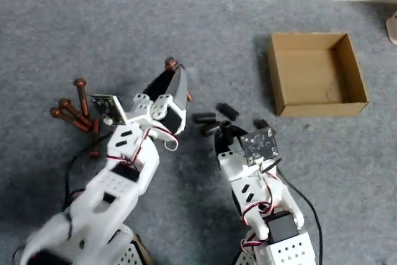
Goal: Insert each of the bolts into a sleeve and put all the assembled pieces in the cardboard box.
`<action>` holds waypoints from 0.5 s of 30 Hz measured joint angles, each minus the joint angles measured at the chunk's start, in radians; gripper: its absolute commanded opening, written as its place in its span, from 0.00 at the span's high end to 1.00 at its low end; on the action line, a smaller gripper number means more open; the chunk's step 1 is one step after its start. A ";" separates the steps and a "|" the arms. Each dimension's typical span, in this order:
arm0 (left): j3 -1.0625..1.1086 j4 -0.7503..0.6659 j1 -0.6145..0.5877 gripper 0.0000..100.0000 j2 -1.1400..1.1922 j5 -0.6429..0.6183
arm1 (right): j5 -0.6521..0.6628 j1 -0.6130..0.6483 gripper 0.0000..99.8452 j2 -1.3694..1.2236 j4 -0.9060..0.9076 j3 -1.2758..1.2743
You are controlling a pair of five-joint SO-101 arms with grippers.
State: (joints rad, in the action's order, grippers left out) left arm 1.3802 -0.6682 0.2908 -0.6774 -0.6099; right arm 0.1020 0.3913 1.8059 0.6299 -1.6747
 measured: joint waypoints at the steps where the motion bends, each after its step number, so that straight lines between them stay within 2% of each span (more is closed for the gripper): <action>1: 0.000 0.068 0.008 0.99 -0.068 0.000 | 0.000 0.014 0.99 0.000 0.000 0.000; 4: 0.002 0.278 0.046 0.99 -0.261 0.000 | 0.000 0.031 0.99 0.000 0.000 0.000; 7: 0.020 0.416 0.098 0.99 -0.423 0.000 | 0.000 0.037 0.99 0.000 0.003 0.000; 10: 0.063 0.448 0.143 0.99 -0.520 0.000 | 0.000 0.037 0.99 0.000 0.005 0.000; 15: 0.092 0.454 0.153 0.99 -0.545 0.000 | 0.000 0.037 0.99 0.000 0.000 0.000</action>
State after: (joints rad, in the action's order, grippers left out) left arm 1.4722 -0.2140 0.4442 -1.2221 -0.6099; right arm 0.1020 0.4281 1.8059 0.6299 -1.6747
